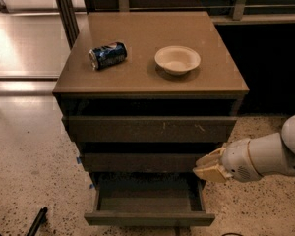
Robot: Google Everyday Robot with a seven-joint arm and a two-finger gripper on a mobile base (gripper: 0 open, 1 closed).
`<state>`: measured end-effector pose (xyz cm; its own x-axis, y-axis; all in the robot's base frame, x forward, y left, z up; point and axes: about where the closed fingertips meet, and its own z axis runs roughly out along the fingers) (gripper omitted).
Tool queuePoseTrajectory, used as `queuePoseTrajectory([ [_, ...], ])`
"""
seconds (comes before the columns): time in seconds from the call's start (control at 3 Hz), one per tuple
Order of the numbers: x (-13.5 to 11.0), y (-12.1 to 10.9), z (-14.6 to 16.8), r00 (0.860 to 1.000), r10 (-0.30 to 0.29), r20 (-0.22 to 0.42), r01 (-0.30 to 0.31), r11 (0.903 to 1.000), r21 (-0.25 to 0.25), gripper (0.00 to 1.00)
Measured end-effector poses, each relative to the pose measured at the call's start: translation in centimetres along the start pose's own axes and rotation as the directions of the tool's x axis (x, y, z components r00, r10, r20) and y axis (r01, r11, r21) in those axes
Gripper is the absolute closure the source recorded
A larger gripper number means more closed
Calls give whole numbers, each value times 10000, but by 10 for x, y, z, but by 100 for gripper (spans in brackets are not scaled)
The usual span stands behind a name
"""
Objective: Close bottom drawer
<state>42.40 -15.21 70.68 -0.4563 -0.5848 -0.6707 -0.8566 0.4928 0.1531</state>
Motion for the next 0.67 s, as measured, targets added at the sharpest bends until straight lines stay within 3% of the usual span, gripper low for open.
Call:
queuePoseTrajectory([
  [0.33,11,5,4,9997,-60,234,55,9997,222,88],
  [0.67,55,15,40,9972,597,453,-615,9973,396,100],
])
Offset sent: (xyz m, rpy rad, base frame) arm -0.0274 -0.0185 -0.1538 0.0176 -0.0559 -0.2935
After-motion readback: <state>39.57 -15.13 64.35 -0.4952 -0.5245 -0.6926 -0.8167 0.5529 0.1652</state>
